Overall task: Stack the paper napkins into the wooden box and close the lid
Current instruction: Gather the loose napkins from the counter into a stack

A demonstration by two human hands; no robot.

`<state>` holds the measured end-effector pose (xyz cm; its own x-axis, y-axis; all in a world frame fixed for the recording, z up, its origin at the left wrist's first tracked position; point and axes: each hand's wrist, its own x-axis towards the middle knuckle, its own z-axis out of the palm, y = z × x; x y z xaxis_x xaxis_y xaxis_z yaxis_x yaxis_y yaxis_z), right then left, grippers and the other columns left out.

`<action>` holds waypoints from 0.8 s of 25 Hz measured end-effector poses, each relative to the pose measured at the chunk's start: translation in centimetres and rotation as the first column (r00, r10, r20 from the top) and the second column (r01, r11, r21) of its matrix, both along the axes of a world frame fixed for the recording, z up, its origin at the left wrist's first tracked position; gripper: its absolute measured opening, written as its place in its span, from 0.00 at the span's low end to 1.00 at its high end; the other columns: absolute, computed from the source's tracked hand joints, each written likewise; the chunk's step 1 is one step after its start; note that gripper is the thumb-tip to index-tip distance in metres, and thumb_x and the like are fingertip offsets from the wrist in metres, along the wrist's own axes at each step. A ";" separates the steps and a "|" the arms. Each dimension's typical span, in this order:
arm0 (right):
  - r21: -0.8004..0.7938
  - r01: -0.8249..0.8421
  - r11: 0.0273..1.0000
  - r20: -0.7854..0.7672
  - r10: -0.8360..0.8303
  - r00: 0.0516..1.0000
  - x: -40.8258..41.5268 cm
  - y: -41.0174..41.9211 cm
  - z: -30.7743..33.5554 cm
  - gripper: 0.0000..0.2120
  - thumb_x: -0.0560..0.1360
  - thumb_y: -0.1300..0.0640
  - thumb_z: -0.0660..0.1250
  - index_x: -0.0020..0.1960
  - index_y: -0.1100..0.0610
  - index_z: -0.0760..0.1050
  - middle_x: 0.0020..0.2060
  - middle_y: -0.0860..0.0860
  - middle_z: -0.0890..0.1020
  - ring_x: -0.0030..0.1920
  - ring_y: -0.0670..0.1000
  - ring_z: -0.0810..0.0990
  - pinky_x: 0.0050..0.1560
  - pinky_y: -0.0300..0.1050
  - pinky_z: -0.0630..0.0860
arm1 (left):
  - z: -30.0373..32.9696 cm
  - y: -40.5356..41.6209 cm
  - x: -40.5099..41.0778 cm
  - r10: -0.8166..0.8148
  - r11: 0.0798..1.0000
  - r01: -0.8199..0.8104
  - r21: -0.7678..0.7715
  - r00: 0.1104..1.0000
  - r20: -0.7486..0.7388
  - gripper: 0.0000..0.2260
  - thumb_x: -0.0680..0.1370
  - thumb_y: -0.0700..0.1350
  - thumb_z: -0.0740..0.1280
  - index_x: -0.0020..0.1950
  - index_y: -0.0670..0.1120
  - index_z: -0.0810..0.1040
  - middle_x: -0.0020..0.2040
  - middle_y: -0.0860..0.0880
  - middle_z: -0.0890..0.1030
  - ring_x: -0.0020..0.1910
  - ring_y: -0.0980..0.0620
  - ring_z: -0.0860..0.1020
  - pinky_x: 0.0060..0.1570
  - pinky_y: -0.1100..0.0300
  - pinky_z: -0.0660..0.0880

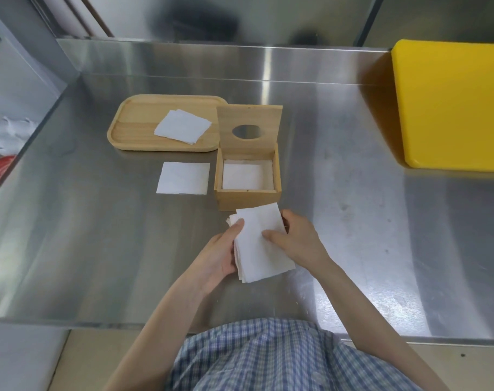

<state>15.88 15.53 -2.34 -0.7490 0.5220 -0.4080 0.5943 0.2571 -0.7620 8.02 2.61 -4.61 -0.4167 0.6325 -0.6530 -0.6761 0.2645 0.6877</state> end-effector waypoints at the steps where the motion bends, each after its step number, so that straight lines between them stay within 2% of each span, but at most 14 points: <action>1: 0.009 -0.010 1.000 -0.003 0.010 1.000 0.0 -0.2 0.1 0.16 0.75 0.58 0.65 0.62 0.59 0.71 0.58 0.54 0.79 0.56 0.55 0.77 0.49 0.43 0.70 | 0.1 -0.1 0.1 -0.007 1.000 0.007 -0.009 1.000 -0.027 0.17 0.79 0.50 0.59 0.63 0.43 0.74 0.56 0.45 0.81 0.55 0.47 0.79 0.59 0.50 0.75; 3: 0.019 -0.034 0.999 0.002 0.034 0.999 -1.0 -1.6 0.7 0.16 0.75 0.58 0.65 0.61 0.59 0.72 0.58 0.55 0.80 0.57 0.56 0.78 0.48 0.42 0.71 | 0.4 -1.7 -0.5 0.006 1.000 -0.008 -0.026 0.997 -0.076 0.14 0.79 0.45 0.61 0.62 0.41 0.75 0.53 0.45 0.82 0.51 0.47 0.80 0.52 0.55 0.76; 6: 0.070 -0.075 0.995 0.022 0.074 0.997 -1.3 -2.3 0.8 0.16 0.75 0.56 0.65 0.62 0.59 0.71 0.59 0.55 0.79 0.57 0.56 0.77 0.48 0.41 0.70 | 0.1 -2.4 -0.6 0.035 0.998 -0.040 -0.048 0.994 -0.104 0.10 0.79 0.44 0.60 0.57 0.43 0.77 0.51 0.46 0.82 0.48 0.49 0.80 0.47 0.57 0.77; 9: 0.075 -0.105 0.992 0.028 0.103 0.994 -2.2 -3.6 0.6 0.16 0.75 0.55 0.65 0.61 0.59 0.72 0.57 0.54 0.79 0.50 0.52 0.76 0.47 0.41 0.71 | 0.4 -4.1 -1.4 0.061 0.996 -0.067 -0.054 0.993 -0.097 0.07 0.80 0.43 0.60 0.51 0.47 0.78 0.48 0.48 0.83 0.47 0.50 0.81 0.46 0.58 0.77; 15: -0.028 -0.054 0.998 -0.045 0.053 0.998 -5.2 -5.4 0.3 0.11 0.74 0.57 0.67 0.55 0.58 0.76 0.50 0.52 0.81 0.47 0.48 0.77 0.47 0.37 0.73 | 0.6 -7.8 -4.8 0.115 0.993 -0.118 -0.028 0.988 -0.100 0.09 0.80 0.42 0.59 0.55 0.44 0.77 0.49 0.48 0.83 0.47 0.50 0.80 0.45 0.58 0.77; 18: 0.017 -0.040 0.999 -0.046 0.040 0.998 -7.8 -6.3 0.4 0.10 0.76 0.58 0.64 0.56 0.57 0.76 0.47 0.48 0.78 0.45 0.46 0.75 0.47 0.36 0.70 | 0.4 -9.5 -7.0 0.112 0.993 -0.117 -0.031 0.987 -0.114 0.10 0.80 0.42 0.58 0.58 0.43 0.76 0.49 0.48 0.82 0.45 0.50 0.81 0.38 0.60 0.78; 20: 0.066 -0.060 0.996 -0.054 0.063 0.997 -9.6 -6.8 0.6 0.11 0.77 0.58 0.63 0.57 0.58 0.76 0.48 0.50 0.79 0.46 0.46 0.75 0.49 0.37 0.70 | 0.4 -10.5 -8.5 0.127 0.991 -0.132 -0.034 0.985 -0.112 0.11 0.80 0.42 0.58 0.59 0.43 0.75 0.50 0.47 0.82 0.46 0.49 0.80 0.40 0.58 0.77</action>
<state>6.31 8.69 -1.72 -0.8013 0.4980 -0.3315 0.5325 0.3413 -0.7746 -0.51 -7.89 -4.21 -0.5638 0.5418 -0.6233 -0.6279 0.2091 0.7497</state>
